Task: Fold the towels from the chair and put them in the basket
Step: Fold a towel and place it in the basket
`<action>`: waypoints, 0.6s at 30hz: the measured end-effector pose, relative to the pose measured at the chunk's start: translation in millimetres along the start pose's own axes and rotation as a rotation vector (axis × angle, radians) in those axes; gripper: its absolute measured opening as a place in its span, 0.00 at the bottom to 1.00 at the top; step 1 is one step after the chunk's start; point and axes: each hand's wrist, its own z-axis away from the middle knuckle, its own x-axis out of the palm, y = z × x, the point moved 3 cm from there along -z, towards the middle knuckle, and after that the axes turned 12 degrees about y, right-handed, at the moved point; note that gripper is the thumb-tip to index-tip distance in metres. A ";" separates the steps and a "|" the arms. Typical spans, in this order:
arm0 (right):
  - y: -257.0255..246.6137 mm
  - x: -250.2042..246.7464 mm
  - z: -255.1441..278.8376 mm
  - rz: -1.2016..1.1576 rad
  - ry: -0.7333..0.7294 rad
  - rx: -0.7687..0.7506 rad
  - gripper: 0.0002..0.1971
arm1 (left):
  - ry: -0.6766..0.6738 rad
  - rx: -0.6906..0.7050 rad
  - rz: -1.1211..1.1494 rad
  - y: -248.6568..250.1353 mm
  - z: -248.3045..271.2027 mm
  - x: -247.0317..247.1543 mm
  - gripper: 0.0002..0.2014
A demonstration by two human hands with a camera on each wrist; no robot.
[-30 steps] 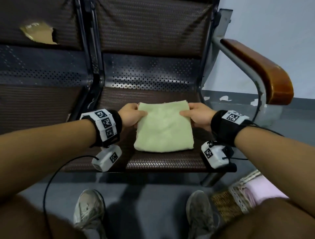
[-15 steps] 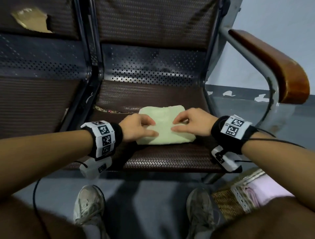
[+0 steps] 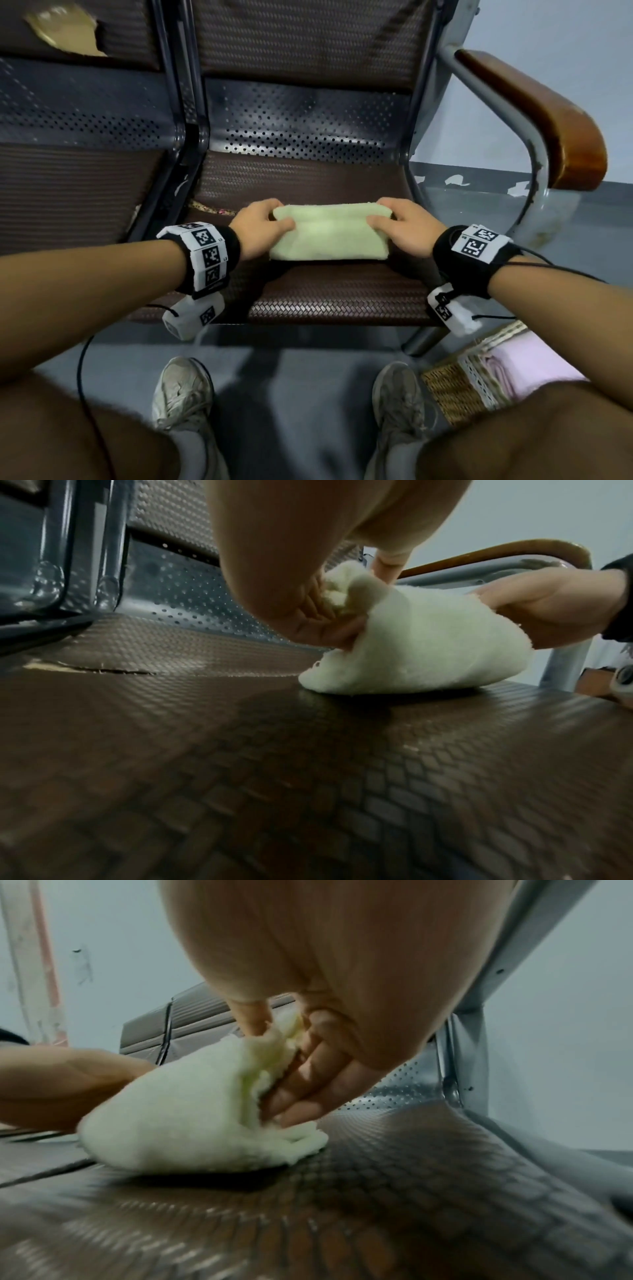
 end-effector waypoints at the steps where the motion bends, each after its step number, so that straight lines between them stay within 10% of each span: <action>1: 1.9 -0.4 0.0 -0.073 0.006 0.039 0.09 | 0.016 -0.030 0.035 -1.3 -0.8 0.5 0.05; 10: 12.0 17.0 -8.6 0.133 0.041 0.248 0.18 | -0.090 -0.421 -0.161 -16.9 -4.4 15.1 0.38; 18: 1.9 11.7 1.9 0.117 -0.057 0.329 0.10 | -0.134 -0.404 0.149 13.8 -1.6 17.7 0.26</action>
